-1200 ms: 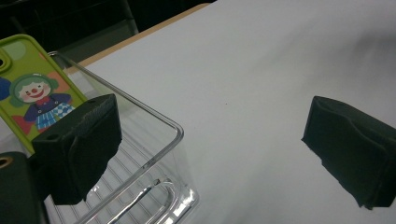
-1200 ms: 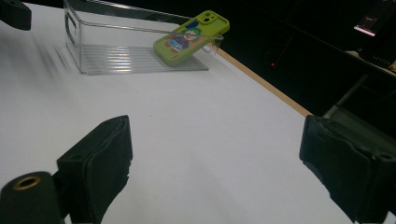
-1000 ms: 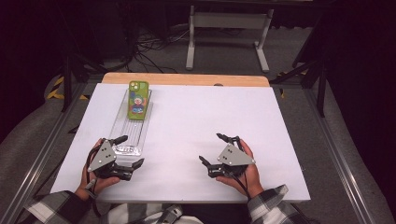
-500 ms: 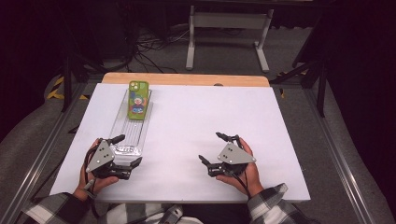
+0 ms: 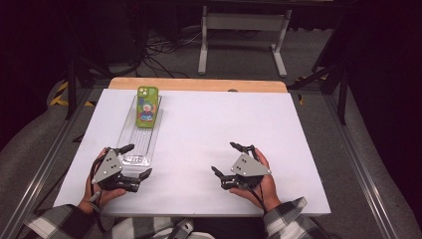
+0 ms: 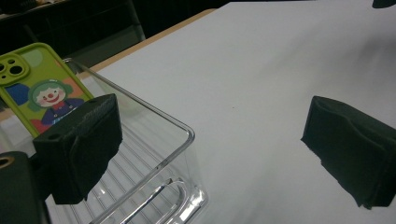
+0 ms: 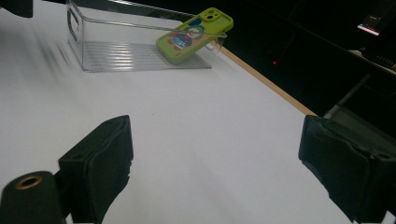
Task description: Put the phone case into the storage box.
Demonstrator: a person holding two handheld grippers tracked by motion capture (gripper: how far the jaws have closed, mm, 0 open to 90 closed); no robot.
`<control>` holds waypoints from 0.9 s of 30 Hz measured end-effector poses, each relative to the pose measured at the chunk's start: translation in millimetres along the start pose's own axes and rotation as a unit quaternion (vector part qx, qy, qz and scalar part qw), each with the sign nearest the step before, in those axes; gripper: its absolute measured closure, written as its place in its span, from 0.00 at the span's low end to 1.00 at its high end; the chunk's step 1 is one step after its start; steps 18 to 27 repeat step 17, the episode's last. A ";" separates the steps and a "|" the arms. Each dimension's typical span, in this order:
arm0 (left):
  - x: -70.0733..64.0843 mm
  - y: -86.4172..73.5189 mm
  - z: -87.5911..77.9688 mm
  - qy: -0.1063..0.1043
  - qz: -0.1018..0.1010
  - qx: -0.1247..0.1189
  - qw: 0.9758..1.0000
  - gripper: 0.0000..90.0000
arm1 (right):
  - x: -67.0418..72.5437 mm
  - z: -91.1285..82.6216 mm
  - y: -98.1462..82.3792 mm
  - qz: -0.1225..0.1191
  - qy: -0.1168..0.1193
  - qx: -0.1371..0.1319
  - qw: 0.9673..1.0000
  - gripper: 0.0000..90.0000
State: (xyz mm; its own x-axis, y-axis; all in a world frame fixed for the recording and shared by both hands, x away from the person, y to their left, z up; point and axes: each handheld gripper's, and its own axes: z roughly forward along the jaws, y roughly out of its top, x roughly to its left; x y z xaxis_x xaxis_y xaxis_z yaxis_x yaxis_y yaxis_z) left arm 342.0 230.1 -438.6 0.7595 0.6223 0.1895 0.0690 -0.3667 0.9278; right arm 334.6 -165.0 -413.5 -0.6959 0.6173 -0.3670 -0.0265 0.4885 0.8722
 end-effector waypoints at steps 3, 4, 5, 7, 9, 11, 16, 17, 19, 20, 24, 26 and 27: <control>-0.2 0.2 0.2 0.001 -0.001 0.000 1.000 0.06 | -0.7 0.5 -1.1 0.000 0.000 0.001 1.000 0.12; -0.2 0.1 0.4 0.001 -0.001 0.001 1.000 0.06 | -1.0 0.5 -1.7 0.002 0.001 0.003 1.000 0.12; -0.2 0.1 0.6 0.000 -0.001 0.002 1.000 0.06 | -1.0 0.5 -1.7 0.002 0.001 0.003 1.000 0.12; 0.5 0.4 0.9 0.001 0.002 0.004 1.000 0.06 | -1.3 0.9 -2.3 0.001 0.001 0.005 1.000 0.13; 0.7 0.4 1.1 0.001 0.000 0.003 1.000 0.06 | -1.5 1.1 -2.5 0.000 0.001 0.005 1.000 0.13; 0.5 -0.2 2.0 -0.004 -0.007 0.006 1.000 0.06 | -1.7 1.5 -3.1 0.003 0.002 0.007 1.000 0.13; 2.3 -0.2 3.4 -0.001 0.000 0.010 1.000 0.06 | -3.8 2.3 -4.6 0.010 0.003 0.009 1.000 0.12; 2.3 -0.2 3.4 -0.001 0.000 0.010 1.000 0.06 | -4.4 2.3 -5.0 0.011 0.003 0.009 1.000 0.12; 2.3 -0.2 3.4 -0.001 0.000 0.010 1.000 0.06 | -4.4 2.3 -5.0 0.011 0.003 0.009 1.000 0.12; 2.3 -0.2 3.4 -0.001 0.000 0.010 1.000 0.06 | -4.4 2.3 -5.0 0.011 0.003 0.009 1.000 0.12; 2.3 -0.2 3.4 -0.001 0.000 0.010 1.000 0.06 | -4.4 2.3 -5.0 0.011 0.003 0.009 1.000 0.12; 2.3 -0.2 3.4 -0.001 0.000 0.010 1.000 0.06 | -4.4 2.3 -5.0 0.011 0.003 0.009 1.000 0.12; 2.3 -0.2 3.4 -0.001 0.000 0.010 1.000 0.06 | -4.4 2.3 -5.0 0.011 0.003 0.009 1.000 0.12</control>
